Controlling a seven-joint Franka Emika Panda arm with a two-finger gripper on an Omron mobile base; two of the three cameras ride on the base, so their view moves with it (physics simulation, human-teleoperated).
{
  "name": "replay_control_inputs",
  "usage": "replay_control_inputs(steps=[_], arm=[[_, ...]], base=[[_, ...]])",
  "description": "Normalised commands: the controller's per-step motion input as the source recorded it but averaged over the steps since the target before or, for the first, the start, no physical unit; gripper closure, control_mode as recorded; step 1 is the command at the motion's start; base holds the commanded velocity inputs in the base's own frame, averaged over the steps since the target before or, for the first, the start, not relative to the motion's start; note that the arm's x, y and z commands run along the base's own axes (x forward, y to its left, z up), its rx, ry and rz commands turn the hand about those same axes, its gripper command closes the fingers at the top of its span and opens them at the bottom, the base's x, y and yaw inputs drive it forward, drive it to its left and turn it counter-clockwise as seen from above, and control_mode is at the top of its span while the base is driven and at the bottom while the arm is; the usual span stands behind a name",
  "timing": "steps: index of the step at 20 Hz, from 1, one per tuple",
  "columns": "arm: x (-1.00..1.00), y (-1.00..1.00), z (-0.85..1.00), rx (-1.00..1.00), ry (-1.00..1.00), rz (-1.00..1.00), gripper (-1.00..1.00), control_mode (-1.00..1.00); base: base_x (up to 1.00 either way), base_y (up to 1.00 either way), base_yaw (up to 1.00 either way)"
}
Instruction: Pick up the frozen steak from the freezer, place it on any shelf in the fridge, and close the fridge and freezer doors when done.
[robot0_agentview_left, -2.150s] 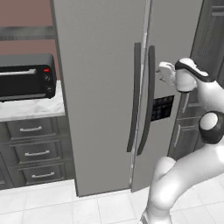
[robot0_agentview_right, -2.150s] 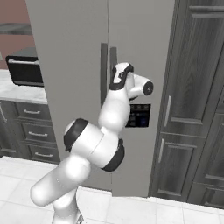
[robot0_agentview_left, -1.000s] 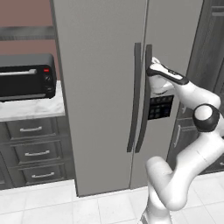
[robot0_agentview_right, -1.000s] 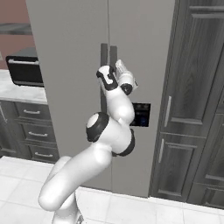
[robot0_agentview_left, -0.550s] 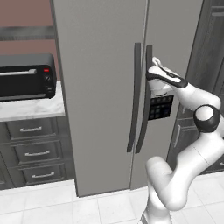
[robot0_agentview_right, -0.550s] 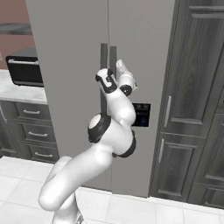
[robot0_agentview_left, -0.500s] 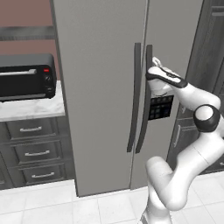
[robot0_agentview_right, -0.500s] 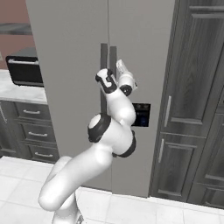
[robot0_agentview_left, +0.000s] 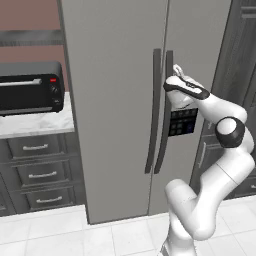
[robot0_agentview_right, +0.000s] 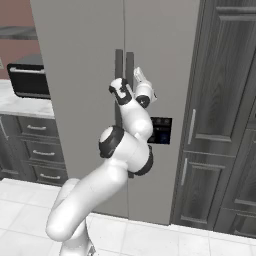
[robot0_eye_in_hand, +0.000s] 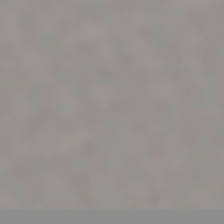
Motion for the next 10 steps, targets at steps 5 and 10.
replay_control_inputs(steps=[5, 10], arm=[[0.74, -0.09, -0.1, 0.02, 0.01, 0.0, -1.0, -1.0], [0.74, 0.0, -0.16, 0.0, 0.0, 0.0, -1.0, -1.0]], base=[[0.0, 0.0, 0.0], [0.0, 0.0, 0.0]])
